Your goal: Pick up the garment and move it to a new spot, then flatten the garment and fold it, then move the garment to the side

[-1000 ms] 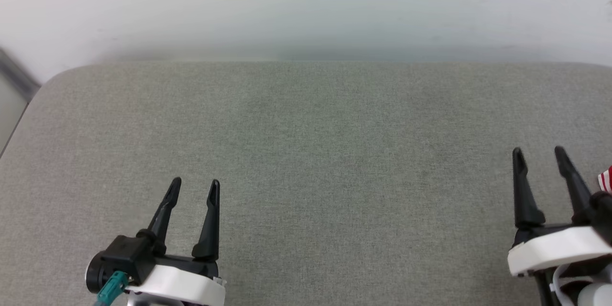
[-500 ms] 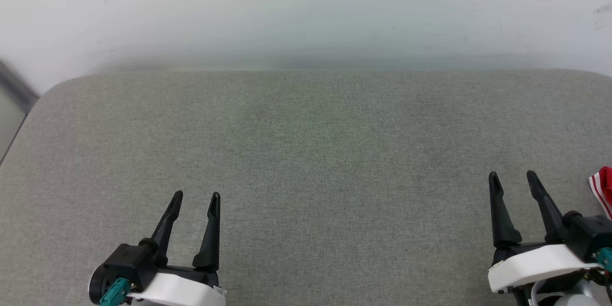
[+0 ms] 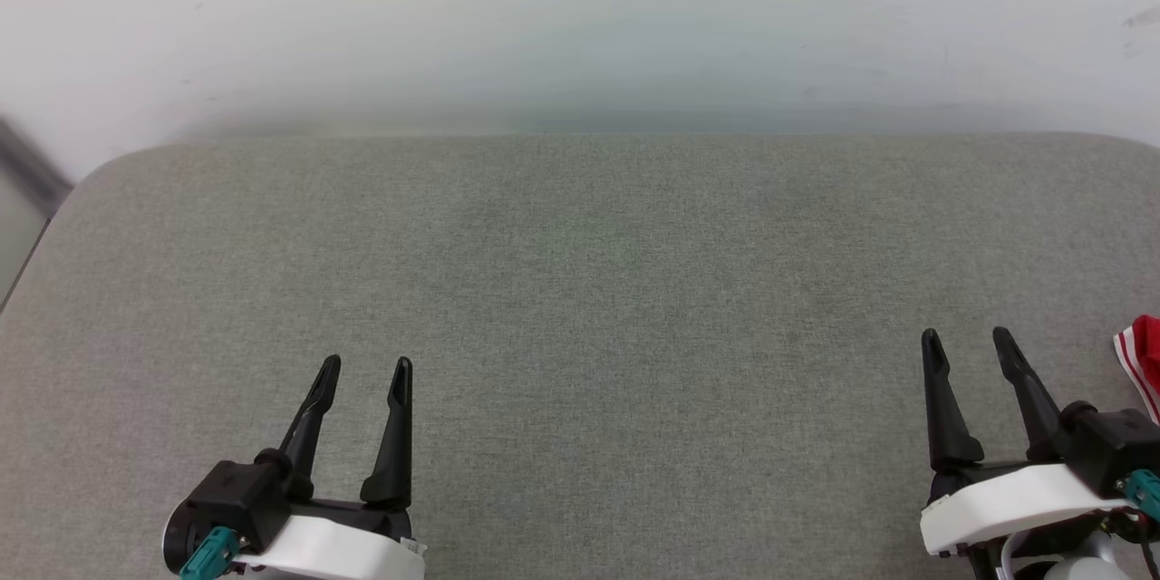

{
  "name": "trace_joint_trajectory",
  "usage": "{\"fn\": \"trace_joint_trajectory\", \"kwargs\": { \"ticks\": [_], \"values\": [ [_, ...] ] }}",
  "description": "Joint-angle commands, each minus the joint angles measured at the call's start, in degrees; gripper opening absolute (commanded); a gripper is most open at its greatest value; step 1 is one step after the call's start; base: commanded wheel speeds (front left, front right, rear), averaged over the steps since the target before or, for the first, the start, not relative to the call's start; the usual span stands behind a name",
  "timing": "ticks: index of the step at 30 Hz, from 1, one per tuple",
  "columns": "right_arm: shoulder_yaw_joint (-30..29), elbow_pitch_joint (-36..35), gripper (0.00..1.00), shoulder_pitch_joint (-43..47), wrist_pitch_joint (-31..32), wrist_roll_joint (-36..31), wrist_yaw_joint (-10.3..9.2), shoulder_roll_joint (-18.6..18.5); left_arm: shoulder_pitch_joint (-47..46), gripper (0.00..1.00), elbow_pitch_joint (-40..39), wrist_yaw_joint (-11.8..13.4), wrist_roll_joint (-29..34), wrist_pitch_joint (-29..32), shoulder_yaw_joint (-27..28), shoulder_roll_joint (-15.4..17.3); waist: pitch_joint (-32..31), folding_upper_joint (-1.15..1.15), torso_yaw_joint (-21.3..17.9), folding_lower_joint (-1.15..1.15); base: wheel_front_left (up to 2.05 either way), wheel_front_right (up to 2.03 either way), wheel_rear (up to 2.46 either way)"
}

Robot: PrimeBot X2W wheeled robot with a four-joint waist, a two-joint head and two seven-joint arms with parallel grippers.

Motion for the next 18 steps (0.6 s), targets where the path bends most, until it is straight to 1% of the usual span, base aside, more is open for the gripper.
{"fn": "trace_joint_trajectory", "kwargs": {
  "ticks": [1,5,6,10,18],
  "values": [
    [0.1,0.06,1.0,-0.8,-0.19,0.07,-0.02,0.21,0.64,1.0,0.07,-0.1,-0.08,-0.12,0.09,-0.17,-0.06,0.0,-0.03,0.0,0.0,0.0,0.0],
    [0.31,-0.08,1.0,-0.89,-0.25,-0.61,-0.02,0.21,0.61,1.0,0.09,-0.1,-0.57,-0.12,0.6,-0.34,-0.04,0.0,-0.06,0.0,0.0,0.0,0.0],
    [0.34,0.08,0.0,-0.06,-0.12,-0.65,0.0,0.0,0.03,0.0,0.14,0.0,-0.52,0.0,0.45,-0.18,-0.04,0.0,-0.06,0.0,0.0,0.0,0.0],
    [0.33,2.04,0.0,0.85,0.19,0.26,0.0,0.01,0.58,0.0,1.89,0.02,-1.5,0.14,0.11,-0.2,-0.06,0.0,-0.08,0.01,0.0,0.0,0.0],
    [-0.04,2.84,0.0,0.14,2.06,9.45,0.0,0.02,-0.36,0.0,2.94,0.13,-10.58,2.0,0.58,0.15,-0.19,0.0,-0.22,0.01,0.0,0.0,0.0]
  ]
}}
